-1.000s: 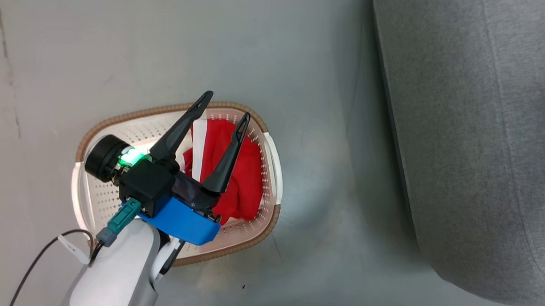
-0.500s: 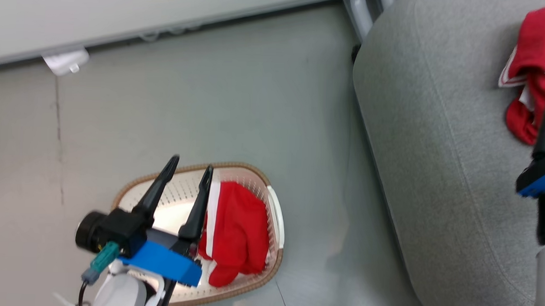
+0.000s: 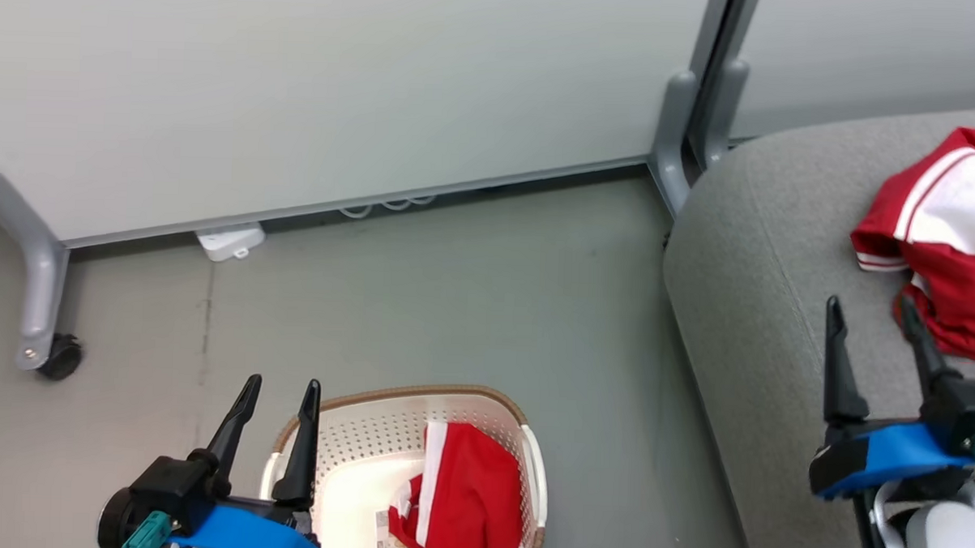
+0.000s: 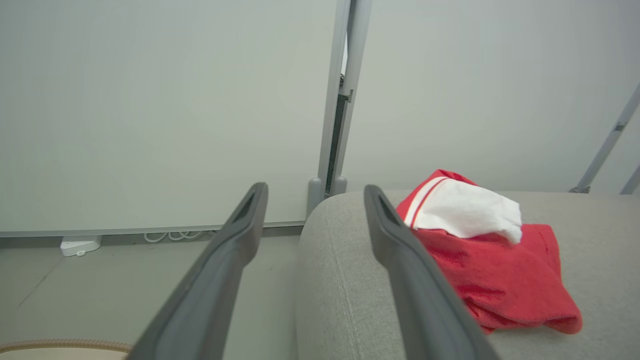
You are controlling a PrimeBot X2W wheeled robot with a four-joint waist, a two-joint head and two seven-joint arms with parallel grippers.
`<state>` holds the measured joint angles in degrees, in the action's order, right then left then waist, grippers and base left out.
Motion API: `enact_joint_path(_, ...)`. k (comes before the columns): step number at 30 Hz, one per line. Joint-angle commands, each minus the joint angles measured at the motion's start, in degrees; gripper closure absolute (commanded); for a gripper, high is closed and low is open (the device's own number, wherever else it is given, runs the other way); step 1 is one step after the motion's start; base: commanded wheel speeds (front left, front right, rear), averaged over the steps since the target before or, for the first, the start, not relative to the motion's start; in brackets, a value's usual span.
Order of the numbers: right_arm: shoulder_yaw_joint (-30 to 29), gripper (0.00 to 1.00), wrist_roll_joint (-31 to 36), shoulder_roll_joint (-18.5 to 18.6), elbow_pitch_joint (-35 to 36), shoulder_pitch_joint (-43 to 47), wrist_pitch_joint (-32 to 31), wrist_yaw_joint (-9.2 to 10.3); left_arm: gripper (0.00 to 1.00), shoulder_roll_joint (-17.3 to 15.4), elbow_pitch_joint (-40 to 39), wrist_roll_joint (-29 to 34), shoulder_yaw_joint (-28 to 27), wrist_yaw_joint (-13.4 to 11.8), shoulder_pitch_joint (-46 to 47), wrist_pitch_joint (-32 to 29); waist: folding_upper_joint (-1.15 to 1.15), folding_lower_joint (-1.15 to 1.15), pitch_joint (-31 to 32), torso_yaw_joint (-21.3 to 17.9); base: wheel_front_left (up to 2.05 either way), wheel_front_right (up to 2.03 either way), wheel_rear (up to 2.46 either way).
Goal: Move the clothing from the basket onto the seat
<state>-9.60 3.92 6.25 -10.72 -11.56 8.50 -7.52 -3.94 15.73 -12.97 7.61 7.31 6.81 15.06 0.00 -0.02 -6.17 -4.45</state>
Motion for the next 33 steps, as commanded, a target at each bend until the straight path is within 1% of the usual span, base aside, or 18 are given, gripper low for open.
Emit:
enact_joint_path(1, 0.5, 0.00, -0.2, -0.5, 1.4, 1.8, -0.4, 0.06, 0.00, 0.0, 0.0, 0.4, -0.7, 0.2, -0.8, 0.2, 0.00, 0.02, 1.7, 1.8, 0.00, 0.00, 0.00)
enact_joint_path(7, 3.1, 0.00, -1.0, -2.3, 6.2, 7.6, -1.5, 0.06, 0.00, 0.4, 0.2, 0.9, -2.6, 0.2, -2.6, 0.2, 0.00, 0.02, 3.3, 4.2, 0.00, 0.00, 0.00)
enact_joint_path(15, 5.1, 0.00, -2.1, -3.3, 6.6, 12.2, -0.8, 0.06, 0.00, 0.3, 0.0, 1.4, -4.2, 0.2, -3.7, 0.2, 0.00, 0.02, 4.4, 5.9, 0.00, 0.00, 0.00)
enact_joint_path(33, 6.8, 0.00, -4.4, -3.4, 5.7, 12.2, -0.4, 0.06, 0.00, 0.3, -0.1, 1.6, -4.2, 0.2, -2.3, 0.2, 0.00, 0.02, 4.1, 6.0, 0.00, 0.00, 0.00)
